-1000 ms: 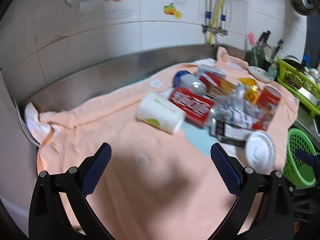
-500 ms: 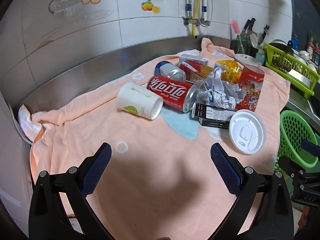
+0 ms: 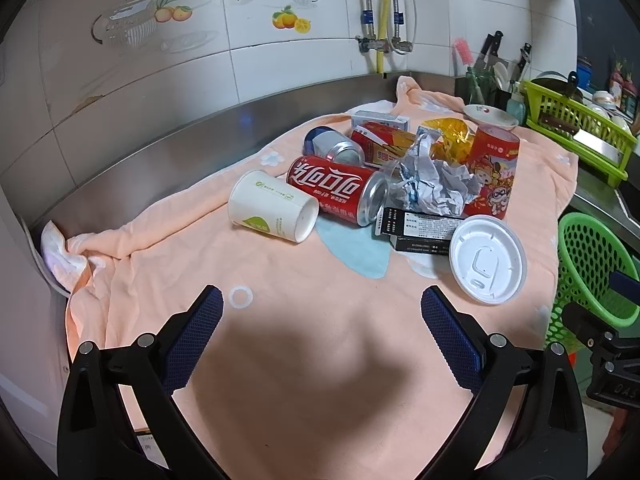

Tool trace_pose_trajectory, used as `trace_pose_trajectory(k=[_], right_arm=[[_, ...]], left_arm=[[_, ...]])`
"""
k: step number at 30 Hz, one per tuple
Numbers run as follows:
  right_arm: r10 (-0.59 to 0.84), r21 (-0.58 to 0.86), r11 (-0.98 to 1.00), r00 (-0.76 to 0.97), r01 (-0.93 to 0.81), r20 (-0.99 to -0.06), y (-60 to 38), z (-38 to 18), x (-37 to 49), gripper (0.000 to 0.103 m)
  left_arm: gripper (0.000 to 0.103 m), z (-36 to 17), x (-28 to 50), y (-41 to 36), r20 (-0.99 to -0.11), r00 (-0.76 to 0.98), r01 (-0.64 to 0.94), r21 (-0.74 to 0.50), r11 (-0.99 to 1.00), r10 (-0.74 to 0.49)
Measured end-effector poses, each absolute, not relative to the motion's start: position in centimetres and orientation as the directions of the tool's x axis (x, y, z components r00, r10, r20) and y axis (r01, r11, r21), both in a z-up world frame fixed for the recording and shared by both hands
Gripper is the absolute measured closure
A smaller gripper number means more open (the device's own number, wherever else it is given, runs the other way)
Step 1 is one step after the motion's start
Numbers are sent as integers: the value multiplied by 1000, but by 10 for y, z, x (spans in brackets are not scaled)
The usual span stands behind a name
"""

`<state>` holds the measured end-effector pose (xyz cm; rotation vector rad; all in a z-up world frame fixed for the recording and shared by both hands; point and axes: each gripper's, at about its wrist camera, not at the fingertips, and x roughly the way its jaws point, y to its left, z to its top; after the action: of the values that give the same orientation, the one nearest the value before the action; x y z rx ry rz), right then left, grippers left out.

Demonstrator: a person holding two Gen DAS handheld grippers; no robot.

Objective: Collect trash

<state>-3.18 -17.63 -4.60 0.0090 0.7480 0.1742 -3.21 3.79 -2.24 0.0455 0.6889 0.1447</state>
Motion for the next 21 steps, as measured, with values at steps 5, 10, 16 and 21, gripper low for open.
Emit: trace_pose_trajectory(k=[5, 10, 16, 21], right_arm=[[137, 70, 990, 720, -122, -680, -181, -46, -34, 6], [115, 72, 993, 723, -90, -681, -188, -46, -36, 6], [92, 75, 996, 724, -55, -684, -195, -45, -38, 6], [82, 72, 996, 726, -45, -683, -196, -44, -39, 6]], left_arm=[[5, -21, -32, 29, -626, 768, -98, 89, 991, 132], [5, -23, -29, 19, -629, 768, -74, 96, 993, 118], [5, -26, -27, 10, -633, 768, -53, 99, 994, 104], [5, -26, -25, 3, -635, 768, -34, 100, 994, 90]])
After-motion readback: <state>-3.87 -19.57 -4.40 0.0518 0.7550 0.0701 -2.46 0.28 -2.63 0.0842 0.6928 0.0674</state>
